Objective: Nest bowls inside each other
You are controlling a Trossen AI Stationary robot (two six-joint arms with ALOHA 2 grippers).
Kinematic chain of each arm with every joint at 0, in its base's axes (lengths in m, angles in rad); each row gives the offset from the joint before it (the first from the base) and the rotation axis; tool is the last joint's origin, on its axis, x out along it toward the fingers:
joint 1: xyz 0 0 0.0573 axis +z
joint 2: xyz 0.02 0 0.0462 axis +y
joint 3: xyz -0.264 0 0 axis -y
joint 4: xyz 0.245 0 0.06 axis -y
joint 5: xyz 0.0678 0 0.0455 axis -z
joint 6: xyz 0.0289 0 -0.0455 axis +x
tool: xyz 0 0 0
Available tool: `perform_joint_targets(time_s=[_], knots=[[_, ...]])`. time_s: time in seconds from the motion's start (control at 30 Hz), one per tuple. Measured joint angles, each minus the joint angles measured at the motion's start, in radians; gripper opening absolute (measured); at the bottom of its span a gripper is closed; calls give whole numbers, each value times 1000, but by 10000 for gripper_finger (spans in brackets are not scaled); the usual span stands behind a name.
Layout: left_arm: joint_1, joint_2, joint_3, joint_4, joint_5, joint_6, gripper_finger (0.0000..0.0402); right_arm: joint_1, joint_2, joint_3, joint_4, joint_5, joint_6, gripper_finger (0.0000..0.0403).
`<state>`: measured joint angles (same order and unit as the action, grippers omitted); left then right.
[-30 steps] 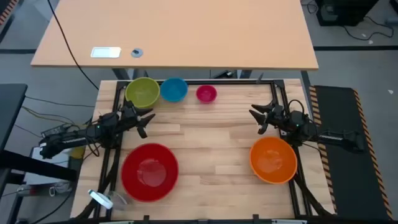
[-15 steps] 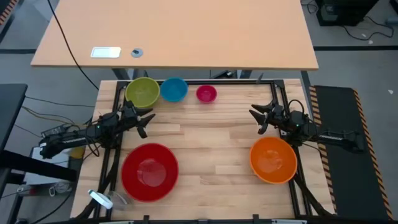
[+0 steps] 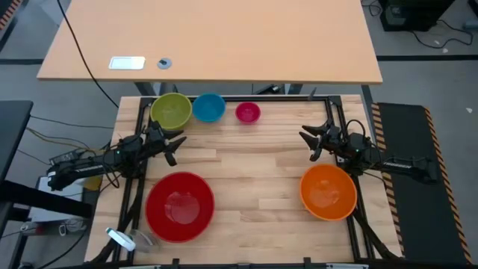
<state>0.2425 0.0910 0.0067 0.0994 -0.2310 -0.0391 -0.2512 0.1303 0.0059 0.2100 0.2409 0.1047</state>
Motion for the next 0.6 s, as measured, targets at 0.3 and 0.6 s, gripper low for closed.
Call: perform_joint_targets(time_s=[0.3, 0.6], knots=[[2, 0, 0, 107, -19, 103, 142, -7, 20, 0, 245, 64, 34, 153], [4, 0, 0, 460, -90, -531, 142, -35, 229, 147, 331, -40, 269, 153]])
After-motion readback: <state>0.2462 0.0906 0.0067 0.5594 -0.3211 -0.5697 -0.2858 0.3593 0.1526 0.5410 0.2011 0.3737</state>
